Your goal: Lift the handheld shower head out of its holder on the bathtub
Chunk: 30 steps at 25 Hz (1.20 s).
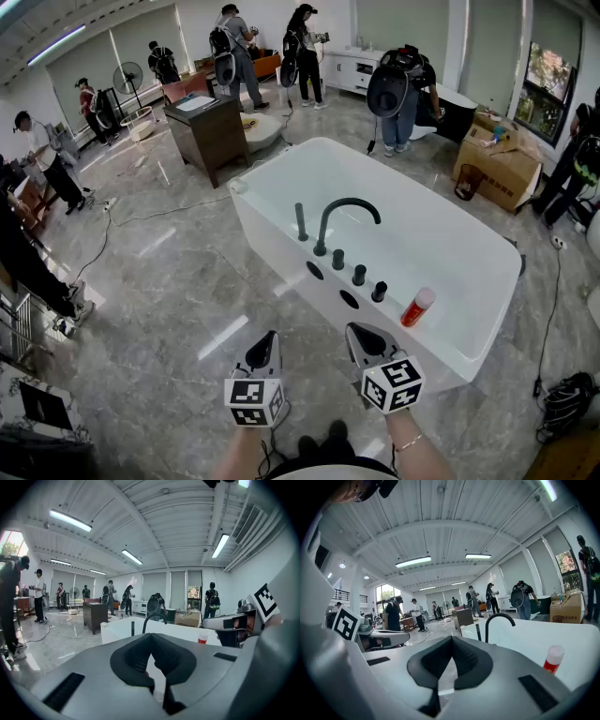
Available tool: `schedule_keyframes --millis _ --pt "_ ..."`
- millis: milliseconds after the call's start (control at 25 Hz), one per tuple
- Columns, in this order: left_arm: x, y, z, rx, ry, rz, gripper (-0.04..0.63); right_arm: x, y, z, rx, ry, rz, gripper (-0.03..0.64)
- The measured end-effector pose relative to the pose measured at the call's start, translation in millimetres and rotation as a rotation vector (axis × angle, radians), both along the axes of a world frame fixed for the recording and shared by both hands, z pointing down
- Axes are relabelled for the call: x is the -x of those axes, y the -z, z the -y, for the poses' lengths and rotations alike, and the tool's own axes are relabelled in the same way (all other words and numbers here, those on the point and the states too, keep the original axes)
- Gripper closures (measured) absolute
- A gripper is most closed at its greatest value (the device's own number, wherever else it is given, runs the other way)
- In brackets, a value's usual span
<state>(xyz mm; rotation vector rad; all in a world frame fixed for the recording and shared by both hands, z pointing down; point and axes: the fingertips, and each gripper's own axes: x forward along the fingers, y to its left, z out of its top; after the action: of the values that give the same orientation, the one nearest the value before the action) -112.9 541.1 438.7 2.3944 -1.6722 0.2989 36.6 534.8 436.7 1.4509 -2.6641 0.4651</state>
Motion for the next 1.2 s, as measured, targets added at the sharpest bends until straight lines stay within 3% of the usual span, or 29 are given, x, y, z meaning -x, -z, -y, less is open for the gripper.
schedule_keyframes --millis 200,640,1200 --pt "-28.0 15.8 13.4 -0.017 0.004 -0.006 0.575 -21.1 12.6 9.9 -0.014 0.026 0.007 0.613" --pt "-32.8 24.0 12.8 -0.018 0.048 -0.033 0.569 -34.8 21.1 6.5 -0.033 0.035 0.000 0.612" --pt "-48.3 28.0 33.6 -0.016 0.052 -0.030 0.451 -54.5 28.8 18.7 -0.033 0.035 0.015 0.612"
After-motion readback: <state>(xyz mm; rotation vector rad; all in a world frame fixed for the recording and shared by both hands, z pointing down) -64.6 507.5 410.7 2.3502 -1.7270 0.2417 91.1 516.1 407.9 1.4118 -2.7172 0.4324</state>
